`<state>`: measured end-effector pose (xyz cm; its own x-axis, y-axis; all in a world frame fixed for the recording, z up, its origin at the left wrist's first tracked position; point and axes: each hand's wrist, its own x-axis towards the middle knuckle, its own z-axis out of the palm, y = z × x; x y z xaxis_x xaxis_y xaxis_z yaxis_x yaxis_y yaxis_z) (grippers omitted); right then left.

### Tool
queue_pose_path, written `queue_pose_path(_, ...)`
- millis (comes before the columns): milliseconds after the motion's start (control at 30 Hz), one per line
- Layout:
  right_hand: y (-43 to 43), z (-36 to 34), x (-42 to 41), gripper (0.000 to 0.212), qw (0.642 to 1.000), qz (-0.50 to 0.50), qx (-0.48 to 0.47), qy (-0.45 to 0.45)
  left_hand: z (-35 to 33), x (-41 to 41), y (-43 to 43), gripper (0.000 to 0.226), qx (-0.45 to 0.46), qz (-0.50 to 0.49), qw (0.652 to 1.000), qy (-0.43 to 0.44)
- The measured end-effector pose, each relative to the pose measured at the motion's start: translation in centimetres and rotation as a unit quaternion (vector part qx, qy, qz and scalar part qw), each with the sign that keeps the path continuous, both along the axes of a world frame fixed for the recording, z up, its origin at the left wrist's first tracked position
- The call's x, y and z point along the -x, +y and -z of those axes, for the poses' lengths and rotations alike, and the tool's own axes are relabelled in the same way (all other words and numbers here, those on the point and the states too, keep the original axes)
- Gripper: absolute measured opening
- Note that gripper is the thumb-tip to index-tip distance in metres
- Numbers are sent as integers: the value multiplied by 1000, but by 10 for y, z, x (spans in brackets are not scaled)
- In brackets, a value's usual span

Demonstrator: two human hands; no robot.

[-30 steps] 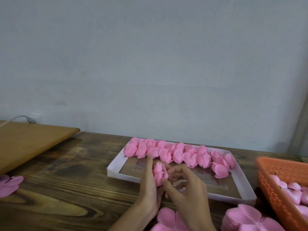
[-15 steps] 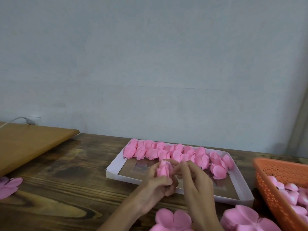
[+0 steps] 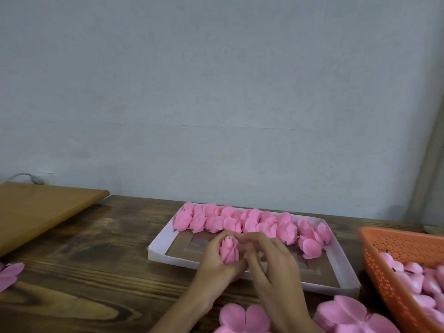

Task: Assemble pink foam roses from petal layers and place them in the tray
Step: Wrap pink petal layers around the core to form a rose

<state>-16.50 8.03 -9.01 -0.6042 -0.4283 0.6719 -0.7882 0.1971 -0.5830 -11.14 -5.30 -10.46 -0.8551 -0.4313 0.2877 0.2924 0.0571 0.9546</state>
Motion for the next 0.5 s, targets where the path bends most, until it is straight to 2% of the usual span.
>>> queue_pose_path(133,-1,-1,-2,32,999,-4,-11,47,3,2,0,27,6,7,1000,12)
queue_pose_path(267,-1,0,-1,35,999,-15,-14,49,2,2,0,23,11,8,1000,15)
queue_pose_path(500,2,0,1,45,993,-9,-76,88,1,2,4,24,11,0,1000,14)
